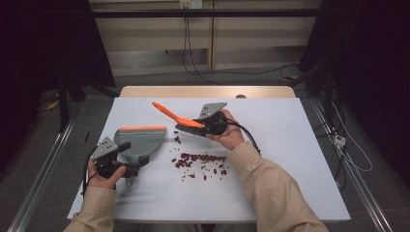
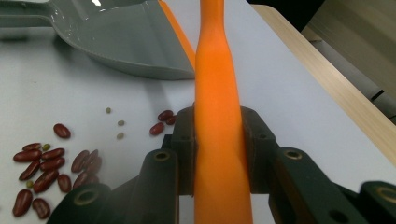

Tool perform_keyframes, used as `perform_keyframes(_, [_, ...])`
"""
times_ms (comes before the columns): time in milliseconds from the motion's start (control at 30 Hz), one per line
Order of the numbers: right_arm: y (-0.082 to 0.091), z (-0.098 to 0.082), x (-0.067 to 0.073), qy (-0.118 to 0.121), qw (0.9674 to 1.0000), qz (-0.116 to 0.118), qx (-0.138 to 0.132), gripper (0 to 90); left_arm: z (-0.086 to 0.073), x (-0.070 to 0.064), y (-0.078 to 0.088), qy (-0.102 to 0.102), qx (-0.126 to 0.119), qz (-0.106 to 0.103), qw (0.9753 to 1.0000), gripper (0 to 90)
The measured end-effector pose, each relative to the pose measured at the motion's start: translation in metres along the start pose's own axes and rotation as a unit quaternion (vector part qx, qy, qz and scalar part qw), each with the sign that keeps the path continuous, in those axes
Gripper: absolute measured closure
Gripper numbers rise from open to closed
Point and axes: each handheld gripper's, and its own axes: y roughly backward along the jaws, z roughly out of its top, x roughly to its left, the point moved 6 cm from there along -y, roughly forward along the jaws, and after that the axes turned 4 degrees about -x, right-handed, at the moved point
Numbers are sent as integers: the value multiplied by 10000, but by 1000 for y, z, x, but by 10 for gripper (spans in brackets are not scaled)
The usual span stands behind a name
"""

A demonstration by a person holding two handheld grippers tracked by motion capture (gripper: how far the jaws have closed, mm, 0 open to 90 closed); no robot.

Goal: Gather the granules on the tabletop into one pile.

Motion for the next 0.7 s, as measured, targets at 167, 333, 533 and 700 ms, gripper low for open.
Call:
perform_keyframes(167, [-10, 0, -3, 4, 10000, -25, 58, 712, 0, 1, 2, 10, -16, 8, 10000, 52])
perform_keyframes(333, [-11, -4, -6, -39, 9999, -63, 120, 713, 0, 0, 1, 14, -10, 2, 10000, 53])
perform_keyframes(533, [-14, -5, -13, -144, 9996, -232, 50, 713, 0, 0, 0, 26, -5, 8, 10000, 52])
perform_keyframes(700, [-24, -4, -17, -144, 9995, -267, 100, 713, -1, 0, 0, 28, 5, 12, 10000, 53])
